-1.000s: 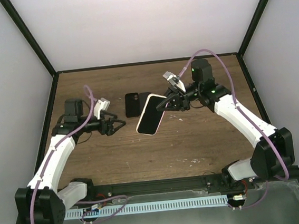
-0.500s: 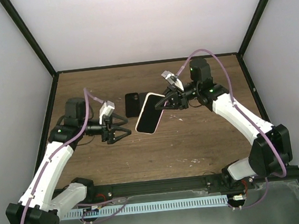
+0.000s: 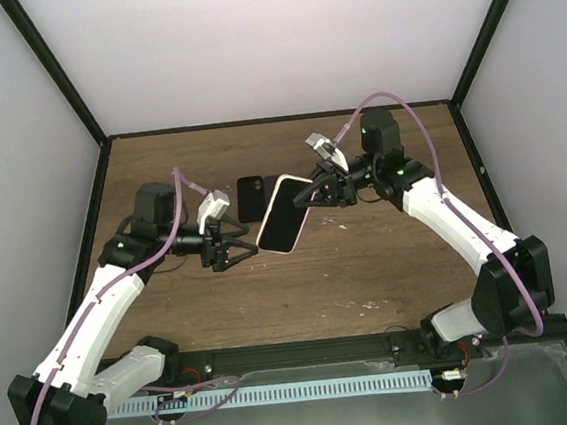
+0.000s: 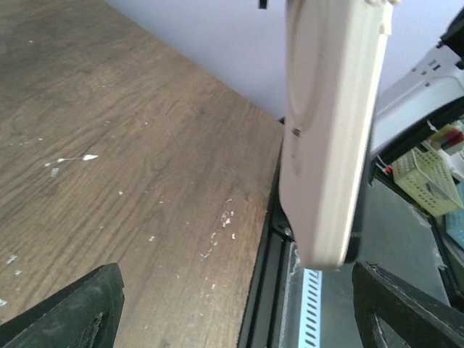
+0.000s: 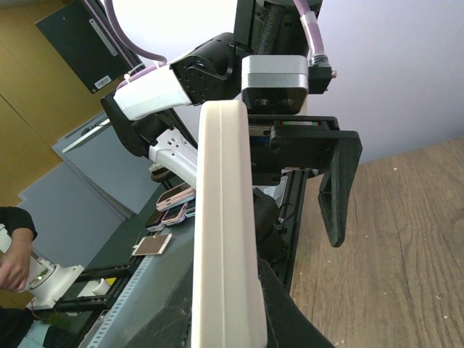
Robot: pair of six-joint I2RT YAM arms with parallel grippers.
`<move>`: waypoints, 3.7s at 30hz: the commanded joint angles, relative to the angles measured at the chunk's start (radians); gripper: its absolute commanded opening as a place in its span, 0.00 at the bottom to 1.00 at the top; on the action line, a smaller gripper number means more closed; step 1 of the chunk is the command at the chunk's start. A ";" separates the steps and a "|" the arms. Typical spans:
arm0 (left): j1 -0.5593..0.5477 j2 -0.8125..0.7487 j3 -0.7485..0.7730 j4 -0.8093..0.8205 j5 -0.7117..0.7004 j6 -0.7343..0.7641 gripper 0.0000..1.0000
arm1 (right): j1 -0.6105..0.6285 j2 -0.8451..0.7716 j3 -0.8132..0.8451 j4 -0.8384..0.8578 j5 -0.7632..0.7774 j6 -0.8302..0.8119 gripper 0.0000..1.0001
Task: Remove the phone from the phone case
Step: Remove the phone case from the phone.
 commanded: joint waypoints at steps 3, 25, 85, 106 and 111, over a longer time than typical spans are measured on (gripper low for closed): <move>-0.003 0.024 0.024 0.051 -0.131 -0.023 0.83 | 0.007 -0.015 0.014 0.041 -0.081 0.017 0.01; 0.001 0.091 0.031 0.060 -0.313 -0.024 0.73 | 0.036 -0.022 0.033 -0.047 -0.162 -0.070 0.01; 0.088 0.127 0.087 0.250 0.062 -0.202 0.00 | 0.162 0.195 0.272 -0.278 0.106 -0.258 0.47; 0.327 0.294 0.016 0.477 0.126 -0.811 0.00 | 0.155 0.051 0.184 -0.147 0.842 -0.358 0.68; 0.329 0.304 -0.002 0.481 0.094 -0.936 0.00 | 0.236 0.056 0.179 -0.133 1.022 -0.448 0.65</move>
